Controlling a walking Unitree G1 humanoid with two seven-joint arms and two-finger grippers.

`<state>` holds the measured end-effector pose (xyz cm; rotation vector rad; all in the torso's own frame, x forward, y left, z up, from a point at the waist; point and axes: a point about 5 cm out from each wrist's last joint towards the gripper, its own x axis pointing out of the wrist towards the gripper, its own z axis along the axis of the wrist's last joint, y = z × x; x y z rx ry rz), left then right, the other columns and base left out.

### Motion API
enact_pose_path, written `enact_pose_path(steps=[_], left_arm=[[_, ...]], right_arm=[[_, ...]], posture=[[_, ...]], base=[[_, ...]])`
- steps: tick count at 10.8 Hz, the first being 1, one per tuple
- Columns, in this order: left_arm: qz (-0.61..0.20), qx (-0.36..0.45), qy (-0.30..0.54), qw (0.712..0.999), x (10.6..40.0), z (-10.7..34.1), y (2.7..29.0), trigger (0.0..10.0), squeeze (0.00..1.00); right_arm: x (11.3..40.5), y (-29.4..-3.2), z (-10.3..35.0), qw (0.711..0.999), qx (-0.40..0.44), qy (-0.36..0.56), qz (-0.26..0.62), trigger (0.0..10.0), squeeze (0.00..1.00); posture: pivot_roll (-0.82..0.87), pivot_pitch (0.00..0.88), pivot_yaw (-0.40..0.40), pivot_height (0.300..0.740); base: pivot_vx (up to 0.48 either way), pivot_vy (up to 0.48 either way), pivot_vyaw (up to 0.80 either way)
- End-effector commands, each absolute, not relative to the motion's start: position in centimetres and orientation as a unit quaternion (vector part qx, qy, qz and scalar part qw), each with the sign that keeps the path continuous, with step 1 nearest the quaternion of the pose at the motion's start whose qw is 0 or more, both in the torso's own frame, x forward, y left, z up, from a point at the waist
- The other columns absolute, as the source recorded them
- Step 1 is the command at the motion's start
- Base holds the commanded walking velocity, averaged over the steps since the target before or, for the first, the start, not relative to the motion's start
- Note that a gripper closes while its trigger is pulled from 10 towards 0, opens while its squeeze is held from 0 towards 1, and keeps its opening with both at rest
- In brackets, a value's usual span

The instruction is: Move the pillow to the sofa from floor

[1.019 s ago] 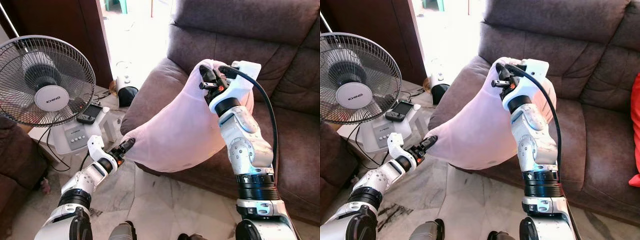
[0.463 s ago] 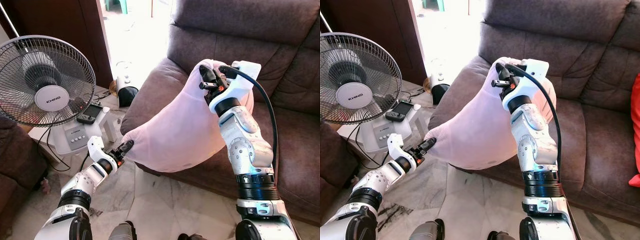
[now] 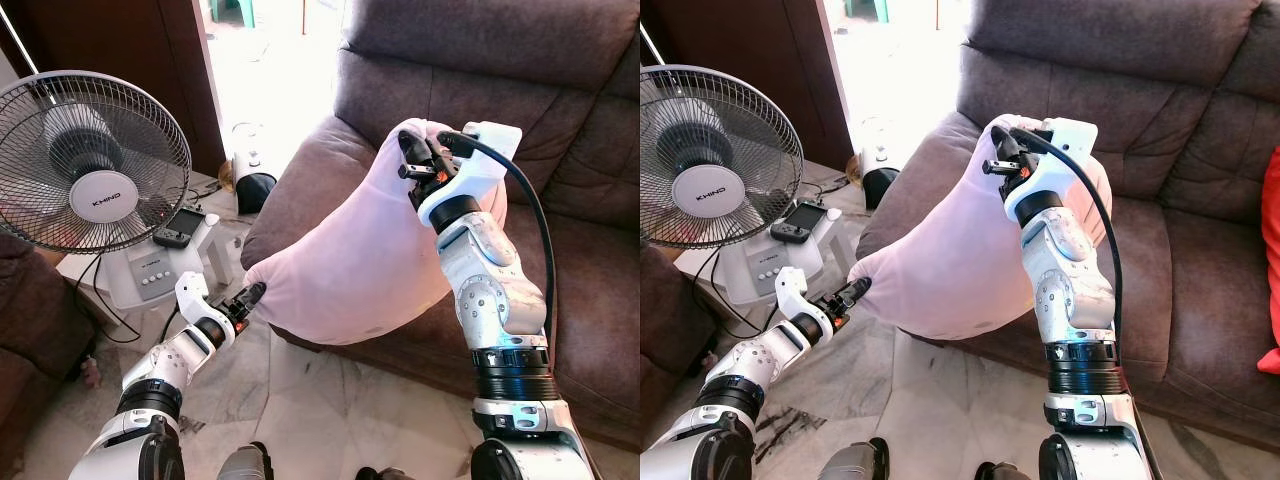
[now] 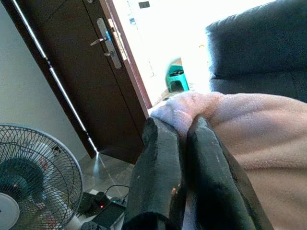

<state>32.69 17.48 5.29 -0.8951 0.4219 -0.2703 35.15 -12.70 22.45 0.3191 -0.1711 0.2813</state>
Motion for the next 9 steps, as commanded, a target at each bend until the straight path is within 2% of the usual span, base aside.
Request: enact_pose_path(steps=[1, 2, 3, 4, 7, 9], left_arm=[[-0.125, -0.427, 0.213, 0.870, 32.2, 4.6, 17.7, 0.0, 0.00], [-0.151, -0.341, 0.093, 0.923, 33.4, 10.1, 18.2, 0.0, 0.00], [-0.125, -0.256, 0.046, 0.958, 34.0, 12.6, 18.1, 4.0, 0.00], [-0.117, -0.203, 0.016, 0.972, 34.3, 14.1, 17.8, 10.0, 0.00], [-0.085, -0.120, -0.069, 0.987, 34.0, 18.2, 17.3, 10.0, 0.00], [-0.052, -0.025, -0.129, 0.990, 33.4, 19.6, 17.0, 10.0, 0.00]], right_arm=[[34.5, -12.5, 26.7, 0.960, 0.159, -0.171, 0.157, 10.0, 0.00], [34.6, -12.3, 25.0, 0.965, 0.156, -0.146, 0.150, 10.0, 0.00], [34.5, -12.2, 24.2, 0.969, 0.145, -0.136, 0.148, 10.0, 0.00], [34.5, -12.3, 23.7, 0.971, 0.138, -0.130, 0.143, 10.0, 0.00], [34.1, -12.9, 22.6, 0.980, 0.100, -0.124, 0.118, 10.0, 0.00], [32.9, -14.1, 19.9, 0.991, 0.045, -0.107, 0.064, 10.0, 0.00]], posture=[[0.09, 0.055, -0.017, 0.740], [0.11, 0.054, -0.015, 0.740], [0.11, 0.050, -0.014, 0.740], [0.12, 0.043, -0.016, 0.740], [0.12, 0.033, -0.014, 0.740], [0.12, 0.044, -0.018, 0.740]], base=[[0.000, 0.000, 0.00], [0.000, 0.000, 0.00], [0.000, 0.000, 0.00], [0.000, 0.000, 0.00], [0.000, 0.000, 0.00], [0.000, 0.000, 0.00]])
